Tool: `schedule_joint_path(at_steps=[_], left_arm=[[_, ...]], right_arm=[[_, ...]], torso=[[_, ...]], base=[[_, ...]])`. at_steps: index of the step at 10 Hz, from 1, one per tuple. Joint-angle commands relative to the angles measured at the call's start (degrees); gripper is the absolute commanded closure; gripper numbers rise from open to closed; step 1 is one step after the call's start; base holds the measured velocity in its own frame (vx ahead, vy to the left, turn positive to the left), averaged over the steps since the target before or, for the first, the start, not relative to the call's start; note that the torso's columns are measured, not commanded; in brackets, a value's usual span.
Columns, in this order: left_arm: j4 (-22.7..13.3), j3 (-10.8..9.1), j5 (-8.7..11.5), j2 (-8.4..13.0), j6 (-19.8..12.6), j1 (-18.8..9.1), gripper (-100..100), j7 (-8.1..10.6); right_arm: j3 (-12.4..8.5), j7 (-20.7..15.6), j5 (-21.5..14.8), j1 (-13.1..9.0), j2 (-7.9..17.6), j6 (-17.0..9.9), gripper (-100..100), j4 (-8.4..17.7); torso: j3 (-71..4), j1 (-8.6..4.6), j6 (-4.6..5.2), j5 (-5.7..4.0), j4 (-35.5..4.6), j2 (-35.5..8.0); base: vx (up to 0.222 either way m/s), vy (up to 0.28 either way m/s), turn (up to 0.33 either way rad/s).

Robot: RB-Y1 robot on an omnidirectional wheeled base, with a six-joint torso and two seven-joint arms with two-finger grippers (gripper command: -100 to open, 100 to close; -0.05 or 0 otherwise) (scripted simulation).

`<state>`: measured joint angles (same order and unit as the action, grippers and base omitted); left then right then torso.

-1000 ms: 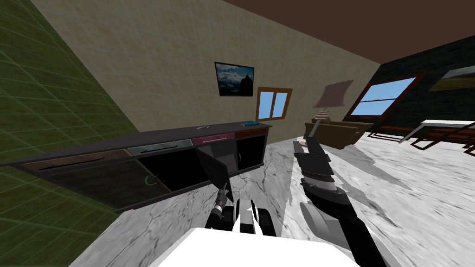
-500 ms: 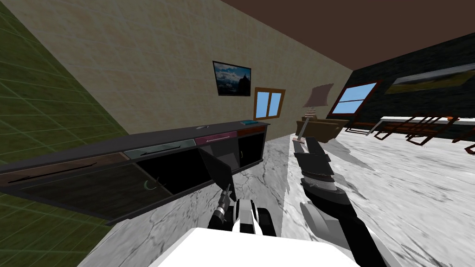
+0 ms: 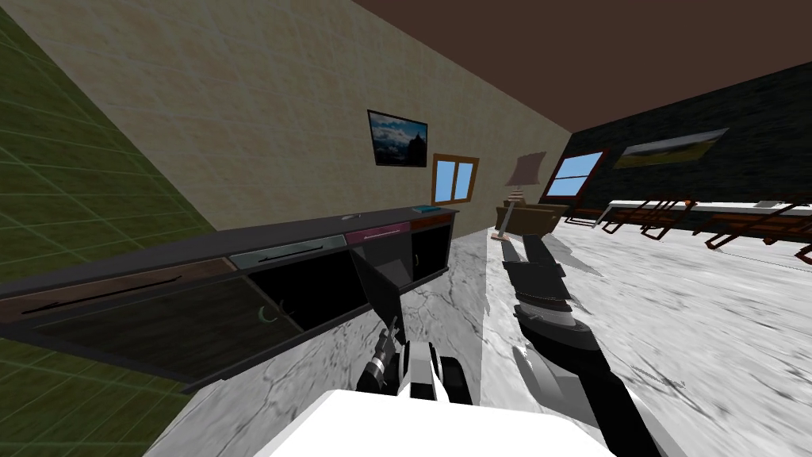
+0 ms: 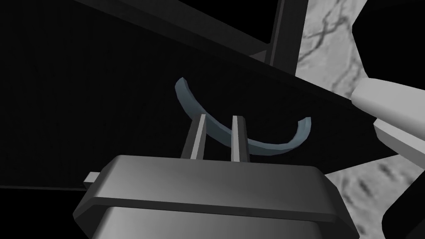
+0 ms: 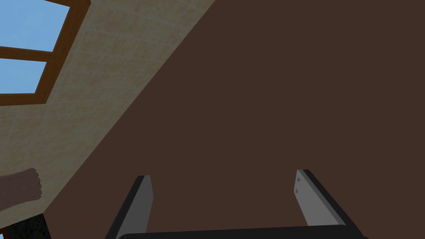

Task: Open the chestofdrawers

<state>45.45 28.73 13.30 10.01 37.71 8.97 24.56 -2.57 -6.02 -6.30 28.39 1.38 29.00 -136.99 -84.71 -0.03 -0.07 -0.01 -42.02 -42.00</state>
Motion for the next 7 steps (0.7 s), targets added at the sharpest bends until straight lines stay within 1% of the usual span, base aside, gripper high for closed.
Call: schedule_joint_path(at_steps=[1,2,5,6,7], left_arm=[[2.5,-0.51,0.38,0.51,-3.72,-1.65,-100,0.32],[2.5,-0.51,0.38,0.51,-3.83,-1.65,-100,0.32],[6.24,-1.28,0.95,1.28,-9.36,-4.13,-100,0.79],[6.24,-1.28,0.95,1.28,-9.58,-4.13,-100,0.79],[7.49,-1.54,1.14,1.53,-11.5,-4.96,-100,0.95]], right_arm=[[0.0,0.0,0.0,0.01,-0.01,0.0,0,0.0],[0.01,0.0,0.0,0.01,-0.01,0.0,0,-0.01],[0.01,0.0,0.0,0.01,-0.01,0.0,0,-0.01],[0.01,0.0,0.0,0.0,-0.01,0.0,0,0.0],[0.01,0.0,0.0,0.01,-0.01,0.0,0,0.0]], torso=[[-0.01,-0.17,0.06,-0.03,-0.15,0.02],[0.01,-0.3,0.08,-0.08,-0.2,-0.06],[0.19,-0.01,0.13,0.0,-0.35,-0.35],[0.23,0.06,0.09,0.02,-0.32,-0.42],[0.17,0.09,0.08,0.03,-0.28,-0.31]], base=[[-0.073,-0.006,0.031],[-0.05,-0.026,0.028],[-0.071,-0.016,0.007],[-0.067,-0.003,0.005],[-0.06,0.011,0.01]])
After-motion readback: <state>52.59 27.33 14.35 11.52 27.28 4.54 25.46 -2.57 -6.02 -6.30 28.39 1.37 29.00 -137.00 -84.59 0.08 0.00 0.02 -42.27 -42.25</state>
